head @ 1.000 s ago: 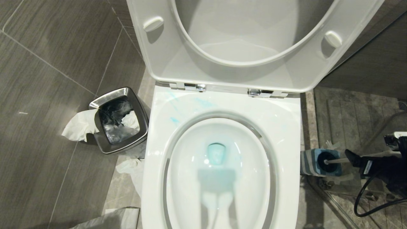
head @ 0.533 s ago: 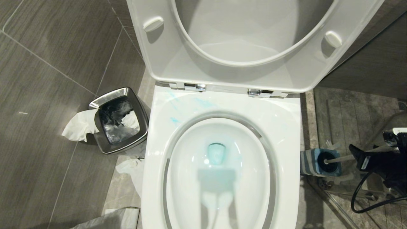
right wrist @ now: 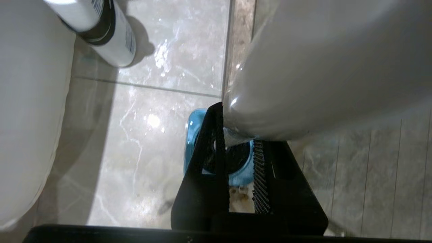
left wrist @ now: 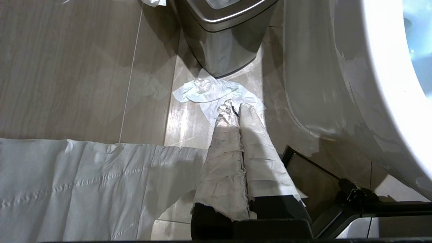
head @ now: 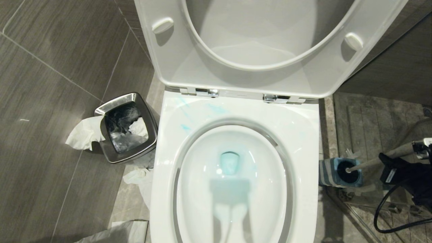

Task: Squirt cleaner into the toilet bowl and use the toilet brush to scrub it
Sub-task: Scrub the toilet bowl

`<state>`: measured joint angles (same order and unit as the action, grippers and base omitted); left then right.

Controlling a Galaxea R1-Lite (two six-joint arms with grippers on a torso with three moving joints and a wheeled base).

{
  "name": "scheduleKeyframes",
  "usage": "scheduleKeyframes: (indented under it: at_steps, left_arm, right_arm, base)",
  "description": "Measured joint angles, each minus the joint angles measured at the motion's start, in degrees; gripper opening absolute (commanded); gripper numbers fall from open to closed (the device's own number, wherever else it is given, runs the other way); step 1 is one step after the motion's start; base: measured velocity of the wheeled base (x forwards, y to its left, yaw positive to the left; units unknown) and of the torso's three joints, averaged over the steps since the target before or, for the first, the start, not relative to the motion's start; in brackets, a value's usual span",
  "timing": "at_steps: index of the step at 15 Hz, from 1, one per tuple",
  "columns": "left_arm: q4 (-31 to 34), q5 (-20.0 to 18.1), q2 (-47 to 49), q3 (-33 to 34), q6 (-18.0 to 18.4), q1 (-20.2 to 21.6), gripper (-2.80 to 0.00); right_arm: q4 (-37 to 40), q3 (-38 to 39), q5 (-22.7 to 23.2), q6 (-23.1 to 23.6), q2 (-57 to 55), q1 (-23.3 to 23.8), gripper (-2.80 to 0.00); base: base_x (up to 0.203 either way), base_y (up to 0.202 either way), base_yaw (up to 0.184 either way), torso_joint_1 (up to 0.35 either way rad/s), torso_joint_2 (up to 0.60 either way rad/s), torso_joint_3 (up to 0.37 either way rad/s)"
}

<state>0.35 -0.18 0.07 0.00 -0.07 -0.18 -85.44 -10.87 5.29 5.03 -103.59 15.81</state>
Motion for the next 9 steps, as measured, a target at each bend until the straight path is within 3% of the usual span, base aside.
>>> scheduleKeyframes:
  at_steps: [9]
  left_arm:
    - [-0.02, -0.01, 0.01, 0.00, 0.02, 0.00, -2.80]
  right_arm:
    - [-0.06, 8.58, 1.93, 0.04, 5.93, 0.06, -2.80]
  base:
    - [0.000, 0.000, 0.000, 0.000, 0.00, 0.000]
